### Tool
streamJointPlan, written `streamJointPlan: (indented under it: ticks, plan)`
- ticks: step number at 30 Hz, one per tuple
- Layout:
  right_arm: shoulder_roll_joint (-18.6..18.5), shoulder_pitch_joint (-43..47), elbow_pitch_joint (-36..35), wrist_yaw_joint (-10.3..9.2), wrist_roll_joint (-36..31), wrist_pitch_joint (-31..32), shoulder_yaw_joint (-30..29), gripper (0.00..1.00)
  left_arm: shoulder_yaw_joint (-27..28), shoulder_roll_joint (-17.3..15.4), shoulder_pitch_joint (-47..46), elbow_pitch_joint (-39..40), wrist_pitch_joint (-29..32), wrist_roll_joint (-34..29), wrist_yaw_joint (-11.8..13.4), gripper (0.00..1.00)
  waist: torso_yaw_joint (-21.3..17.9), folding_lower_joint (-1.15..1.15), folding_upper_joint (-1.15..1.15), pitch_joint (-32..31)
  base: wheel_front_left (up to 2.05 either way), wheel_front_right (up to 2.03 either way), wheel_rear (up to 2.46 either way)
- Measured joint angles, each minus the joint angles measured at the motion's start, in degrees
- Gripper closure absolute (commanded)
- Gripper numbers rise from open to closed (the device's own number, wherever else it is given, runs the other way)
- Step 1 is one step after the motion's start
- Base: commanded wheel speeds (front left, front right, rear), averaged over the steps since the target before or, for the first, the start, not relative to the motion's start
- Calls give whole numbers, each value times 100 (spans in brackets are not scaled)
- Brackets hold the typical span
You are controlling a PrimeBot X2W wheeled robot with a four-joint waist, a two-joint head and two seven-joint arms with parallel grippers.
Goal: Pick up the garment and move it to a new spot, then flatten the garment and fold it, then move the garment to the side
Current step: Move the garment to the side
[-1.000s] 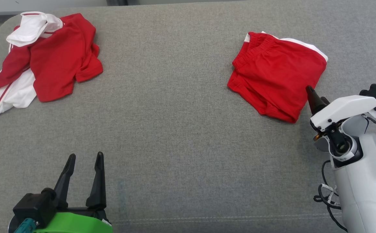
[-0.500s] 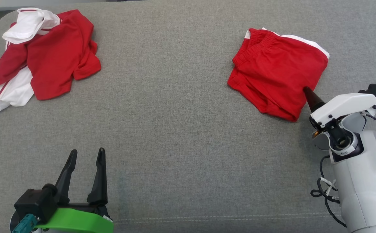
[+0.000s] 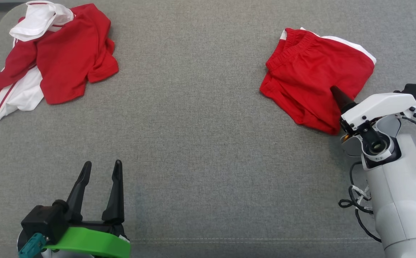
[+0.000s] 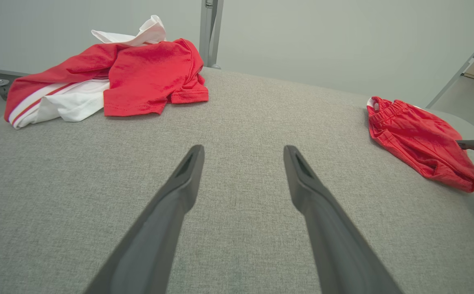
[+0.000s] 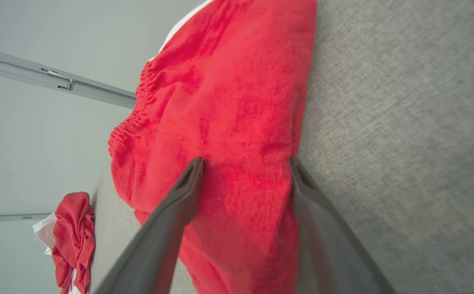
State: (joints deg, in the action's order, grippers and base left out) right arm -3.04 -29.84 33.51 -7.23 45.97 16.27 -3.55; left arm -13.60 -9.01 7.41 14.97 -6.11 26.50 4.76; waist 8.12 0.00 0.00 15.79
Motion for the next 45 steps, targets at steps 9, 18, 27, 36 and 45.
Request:
streamJointPlan:
  ticks: [9, 18, 27, 36, 45]
  plan:
    - [-14, -265, 153, -1, 94, -119, 80, 100, -1, 62, -74, -51, -9, 10, -4, 0, 111, 0, 0, 111, 0, 0, 0]
    - [-19, -425, 212, -1, -129, -160, 136, 100, 53, 76, -80, -118, -75, 53, -4, 0, 111, 0, 0, 131, 0, 0, 0]
    - [-527, -684, 272, 0, -438, 123, 141, 100, 58, 81, -97, -112, -75, 54, -7, 0, 24, 0, 0, 154, 0, 0, 0]
    - [-1460, -1028, 318, 0, -786, 601, -26, 100, -13, 48, -286, 12, -44, 55, -121, 0, 74, 0, 0, 339, 0, 0, 0]
    - [-2199, -1656, 288, 0, -1266, 1013, -148, 100, -109, -9, -308, 229, 87, 56, -179, 0, 232, 0, 0, 769, 0, 0, 0]
